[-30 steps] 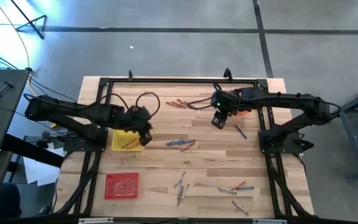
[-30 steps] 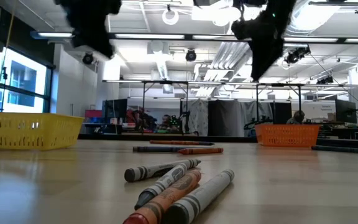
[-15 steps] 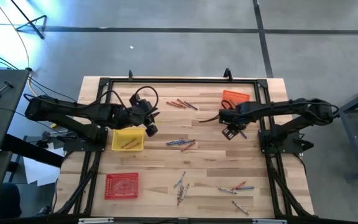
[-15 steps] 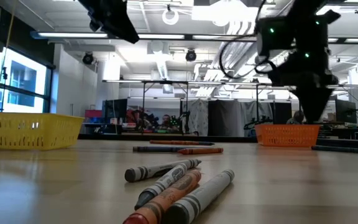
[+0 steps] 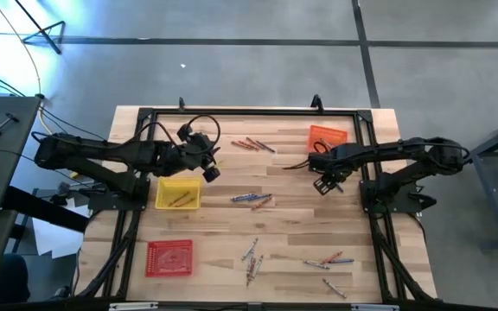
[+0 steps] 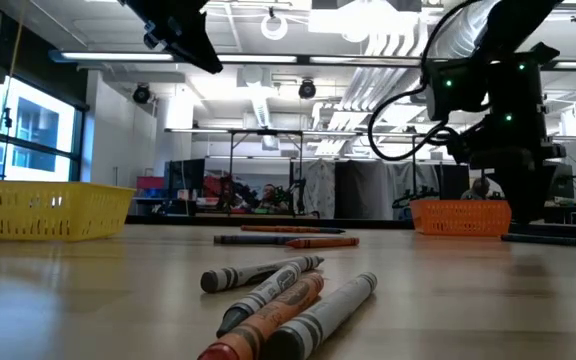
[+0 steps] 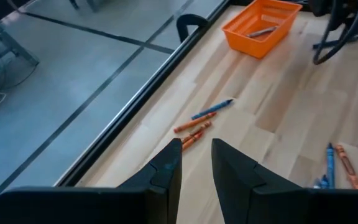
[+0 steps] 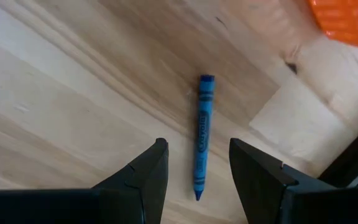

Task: Sort crayons
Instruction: Put the blue crayon into the red bin

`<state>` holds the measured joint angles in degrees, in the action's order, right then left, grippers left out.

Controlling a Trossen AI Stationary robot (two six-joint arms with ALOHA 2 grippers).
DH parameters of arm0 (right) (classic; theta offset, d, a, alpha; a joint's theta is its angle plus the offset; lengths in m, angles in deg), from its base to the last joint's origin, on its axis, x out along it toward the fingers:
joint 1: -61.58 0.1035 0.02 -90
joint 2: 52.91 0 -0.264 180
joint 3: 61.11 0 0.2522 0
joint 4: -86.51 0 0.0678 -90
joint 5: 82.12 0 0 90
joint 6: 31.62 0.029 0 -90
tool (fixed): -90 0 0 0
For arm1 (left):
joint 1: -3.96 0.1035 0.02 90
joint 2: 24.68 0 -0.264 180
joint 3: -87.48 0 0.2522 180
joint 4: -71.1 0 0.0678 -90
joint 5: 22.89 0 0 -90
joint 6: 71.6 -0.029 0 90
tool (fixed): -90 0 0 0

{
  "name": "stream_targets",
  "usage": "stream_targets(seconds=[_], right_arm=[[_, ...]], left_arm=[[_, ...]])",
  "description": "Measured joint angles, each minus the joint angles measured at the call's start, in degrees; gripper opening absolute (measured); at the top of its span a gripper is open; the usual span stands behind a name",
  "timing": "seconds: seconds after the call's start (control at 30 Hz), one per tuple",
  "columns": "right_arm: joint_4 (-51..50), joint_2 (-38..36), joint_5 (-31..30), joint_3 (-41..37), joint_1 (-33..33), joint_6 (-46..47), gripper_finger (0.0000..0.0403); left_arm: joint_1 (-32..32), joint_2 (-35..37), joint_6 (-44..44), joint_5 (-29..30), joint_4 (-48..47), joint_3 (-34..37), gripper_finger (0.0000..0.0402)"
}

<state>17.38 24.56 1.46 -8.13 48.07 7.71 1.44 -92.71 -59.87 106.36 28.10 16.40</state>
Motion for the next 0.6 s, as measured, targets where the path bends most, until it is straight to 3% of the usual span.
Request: stream_targets(seconds=[0.3, 0.6], right_arm=[[2.24, 0.00, 7.98, 0.00, -7.79, -8.41, 0.0165], [3.40, 0.01, 10.27, -0.71, -12.77, -9.39, 0.0165]], left_arm=[[2.33, 0.00, -0.56, 0.01, -0.02, 0.00, 0.0074], [4.21, 0.00, -2.99, 0.00, -0.02, 0.00, 0.0074]])
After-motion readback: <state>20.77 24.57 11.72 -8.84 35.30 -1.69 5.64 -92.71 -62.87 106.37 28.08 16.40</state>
